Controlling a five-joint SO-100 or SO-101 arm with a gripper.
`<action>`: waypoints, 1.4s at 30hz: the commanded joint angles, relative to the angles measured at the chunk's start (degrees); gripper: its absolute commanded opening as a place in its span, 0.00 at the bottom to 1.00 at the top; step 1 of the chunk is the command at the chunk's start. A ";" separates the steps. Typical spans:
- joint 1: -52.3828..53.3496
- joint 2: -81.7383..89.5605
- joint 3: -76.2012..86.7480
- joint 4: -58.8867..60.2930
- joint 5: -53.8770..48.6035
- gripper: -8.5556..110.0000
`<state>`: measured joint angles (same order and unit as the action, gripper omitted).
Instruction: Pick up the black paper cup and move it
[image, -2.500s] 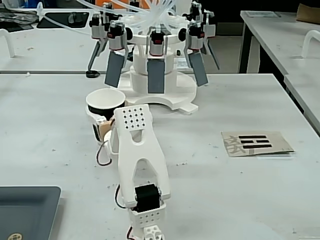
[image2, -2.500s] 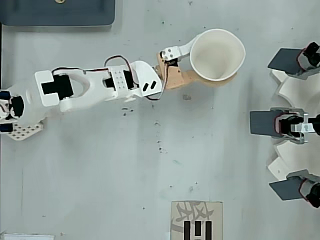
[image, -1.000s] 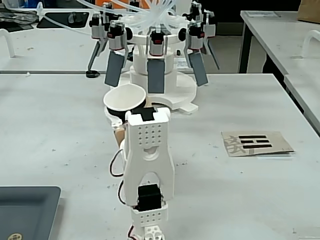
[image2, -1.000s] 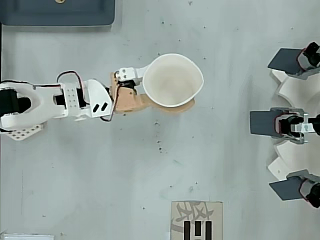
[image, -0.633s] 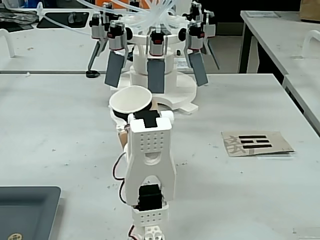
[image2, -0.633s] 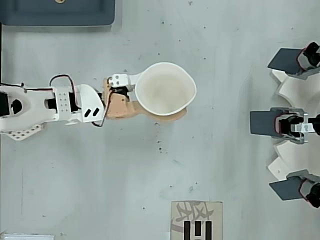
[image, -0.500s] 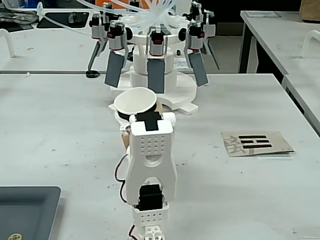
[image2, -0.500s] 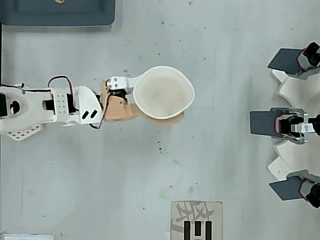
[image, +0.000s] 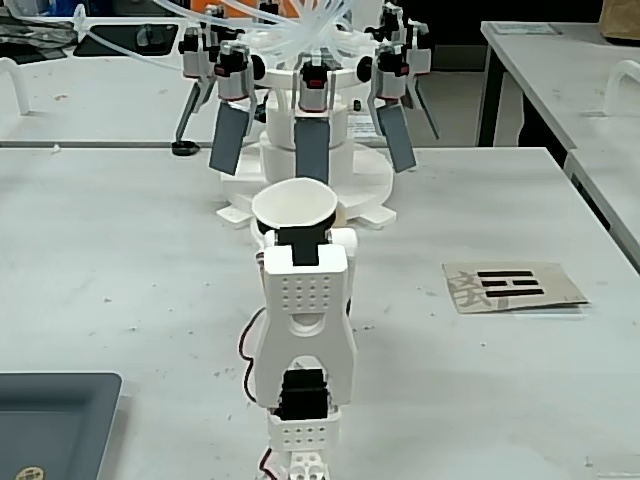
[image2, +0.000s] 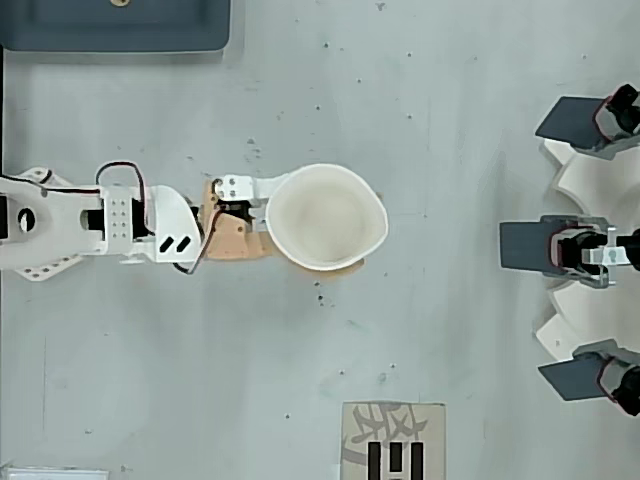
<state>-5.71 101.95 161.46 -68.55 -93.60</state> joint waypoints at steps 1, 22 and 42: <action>1.14 2.90 -5.54 2.55 0.79 0.12; 3.96 -0.79 -24.87 21.45 4.75 0.12; 3.78 -8.70 -37.18 27.16 5.71 0.12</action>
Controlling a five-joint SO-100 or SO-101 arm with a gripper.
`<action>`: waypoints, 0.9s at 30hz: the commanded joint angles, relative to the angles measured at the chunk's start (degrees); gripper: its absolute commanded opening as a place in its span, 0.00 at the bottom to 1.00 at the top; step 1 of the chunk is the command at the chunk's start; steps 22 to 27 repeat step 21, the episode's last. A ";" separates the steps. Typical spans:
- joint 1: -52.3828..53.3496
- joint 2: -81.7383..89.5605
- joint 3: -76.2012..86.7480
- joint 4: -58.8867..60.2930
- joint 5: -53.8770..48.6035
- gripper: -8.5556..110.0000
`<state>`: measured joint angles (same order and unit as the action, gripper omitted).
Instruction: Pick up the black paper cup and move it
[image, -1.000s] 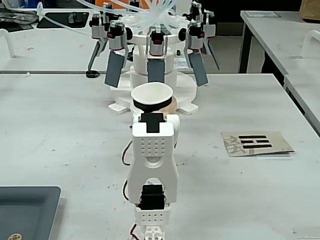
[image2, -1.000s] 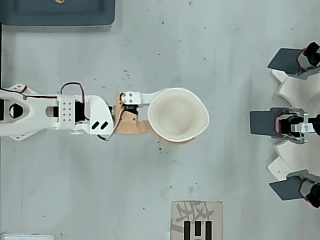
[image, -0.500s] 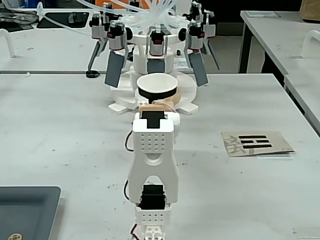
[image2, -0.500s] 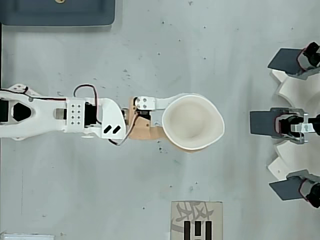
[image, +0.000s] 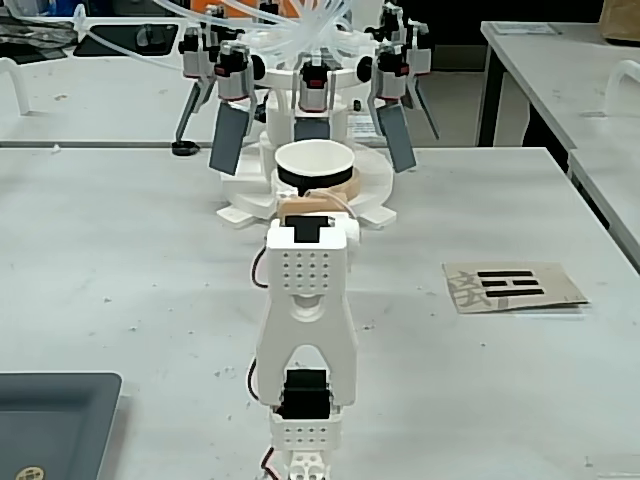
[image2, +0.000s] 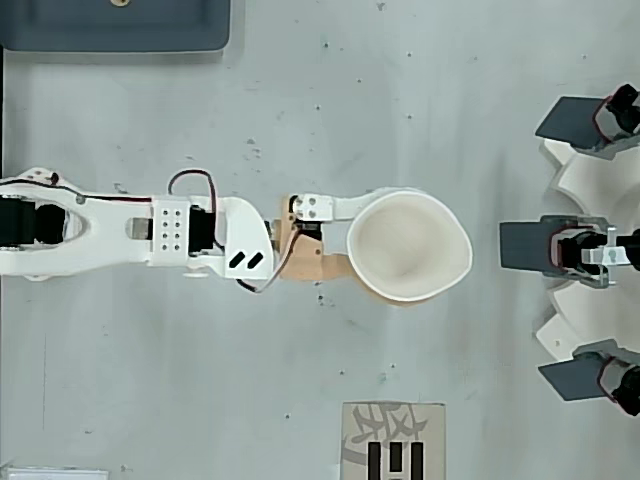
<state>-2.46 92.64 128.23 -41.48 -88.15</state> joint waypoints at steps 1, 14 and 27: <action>0.53 0.35 -4.31 0.18 0.26 0.12; 0.53 -3.08 -8.88 0.88 0.18 0.11; 0.53 -3.25 -9.14 1.05 -0.09 0.11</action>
